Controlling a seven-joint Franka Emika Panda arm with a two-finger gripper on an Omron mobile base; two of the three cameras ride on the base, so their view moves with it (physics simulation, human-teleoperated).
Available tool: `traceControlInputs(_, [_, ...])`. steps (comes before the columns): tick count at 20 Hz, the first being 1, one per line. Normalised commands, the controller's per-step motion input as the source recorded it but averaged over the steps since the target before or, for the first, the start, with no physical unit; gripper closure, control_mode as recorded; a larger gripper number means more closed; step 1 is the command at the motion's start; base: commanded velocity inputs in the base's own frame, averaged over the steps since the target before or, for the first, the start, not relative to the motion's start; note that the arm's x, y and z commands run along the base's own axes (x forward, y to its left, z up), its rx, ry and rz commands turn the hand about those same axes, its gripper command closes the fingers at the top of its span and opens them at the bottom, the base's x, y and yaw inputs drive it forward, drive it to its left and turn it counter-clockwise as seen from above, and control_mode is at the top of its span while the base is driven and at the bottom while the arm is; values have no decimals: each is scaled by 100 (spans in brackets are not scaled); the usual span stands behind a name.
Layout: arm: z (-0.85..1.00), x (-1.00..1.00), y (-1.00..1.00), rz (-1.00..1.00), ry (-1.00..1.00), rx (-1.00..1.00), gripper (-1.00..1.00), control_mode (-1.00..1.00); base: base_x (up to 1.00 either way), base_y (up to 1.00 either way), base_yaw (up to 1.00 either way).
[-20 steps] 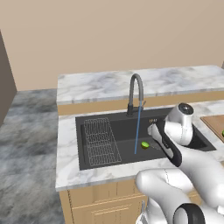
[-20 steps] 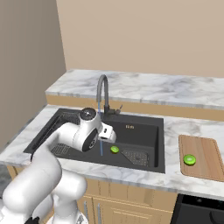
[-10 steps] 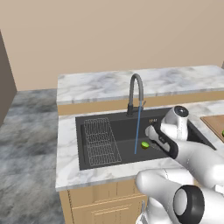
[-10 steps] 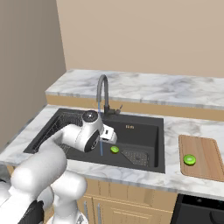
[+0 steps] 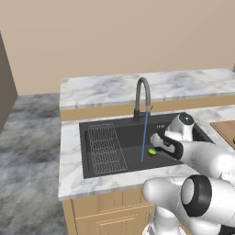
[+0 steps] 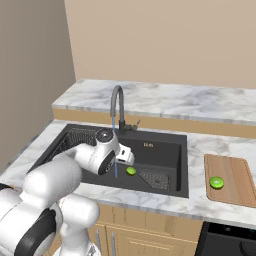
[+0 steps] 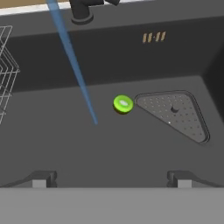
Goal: Pick the kiwi, kiwi from the sink and place them on the cutting board to airdry. Then turn off the sink faucet.
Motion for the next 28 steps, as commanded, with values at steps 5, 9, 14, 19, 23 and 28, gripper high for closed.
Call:
traceControlInputs(5, [-11,22,0,0,0,0,-100,-100,0,0,0])
traceControlInputs(9, [-10,26,0,0,0,0,-100,-100,0,0,0])
traceControlInputs(14, [-14,23,0,0,0,0,-100,-100,0,0,0])
traceControlInputs(19, [-20,22,0,0,0,0,-100,-100,0,0,0])
traceControlInputs(23, [-24,19,0,0,0,0,-100,-100,0,0,0])
traceControlInputs(28, [-25,16,-7,0,0,0,-100,-100,0,0,0])
